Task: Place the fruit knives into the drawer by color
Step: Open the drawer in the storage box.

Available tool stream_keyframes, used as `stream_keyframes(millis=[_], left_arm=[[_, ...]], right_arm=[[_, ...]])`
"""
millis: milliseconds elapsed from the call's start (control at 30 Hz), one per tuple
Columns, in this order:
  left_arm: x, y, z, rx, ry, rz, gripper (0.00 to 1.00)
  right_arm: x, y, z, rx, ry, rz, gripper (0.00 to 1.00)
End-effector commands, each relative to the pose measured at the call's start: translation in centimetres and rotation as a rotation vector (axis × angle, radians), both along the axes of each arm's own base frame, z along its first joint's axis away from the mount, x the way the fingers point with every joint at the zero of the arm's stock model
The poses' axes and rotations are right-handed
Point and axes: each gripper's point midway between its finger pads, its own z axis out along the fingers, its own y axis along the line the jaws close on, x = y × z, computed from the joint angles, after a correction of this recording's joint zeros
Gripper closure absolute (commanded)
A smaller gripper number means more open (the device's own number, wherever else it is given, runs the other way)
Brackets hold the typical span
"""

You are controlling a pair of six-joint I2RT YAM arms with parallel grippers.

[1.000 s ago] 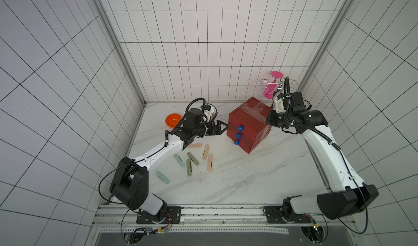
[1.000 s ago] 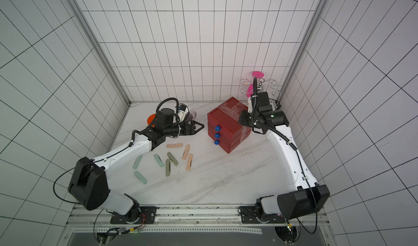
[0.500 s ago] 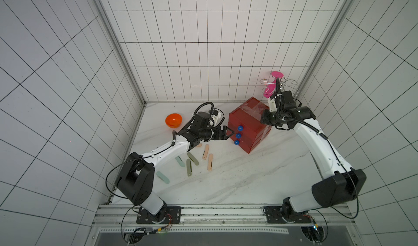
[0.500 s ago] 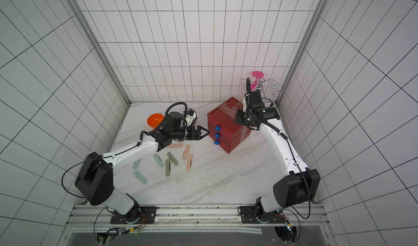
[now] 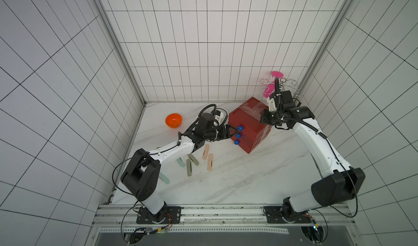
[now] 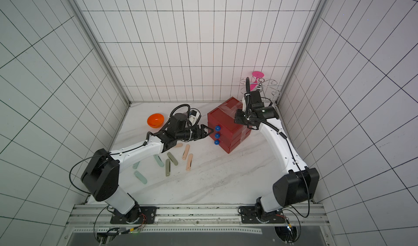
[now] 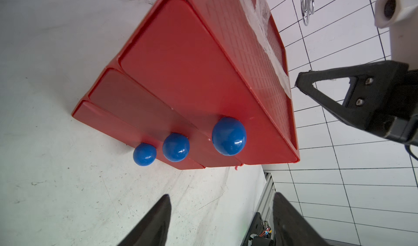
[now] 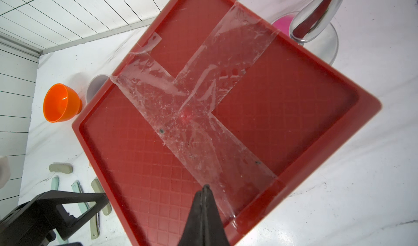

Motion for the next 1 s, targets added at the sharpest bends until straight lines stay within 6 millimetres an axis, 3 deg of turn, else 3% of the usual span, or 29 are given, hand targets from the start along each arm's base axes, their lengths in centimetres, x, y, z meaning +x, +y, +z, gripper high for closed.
stream_keyframes(millis=[0,233,967], left_arm=[[1.2,-0.9,2.1,-0.093,-0.004,0.051,0.32],[1.7,-1.6,2.4,-0.180,0.031,0.093,0.33],[2.1,-3.1,-0.5,-0.195,0.105,0.094,0.34]], right_arm=[[1.0,0.4,3.0,0.013,-0.080,0.001,1.00],[1.0,-0.2,2.0,-0.025,-0.065,-0.017,1.00],[1.5,0.0,0.3,-0.026,-0.026,-0.017,1.00]])
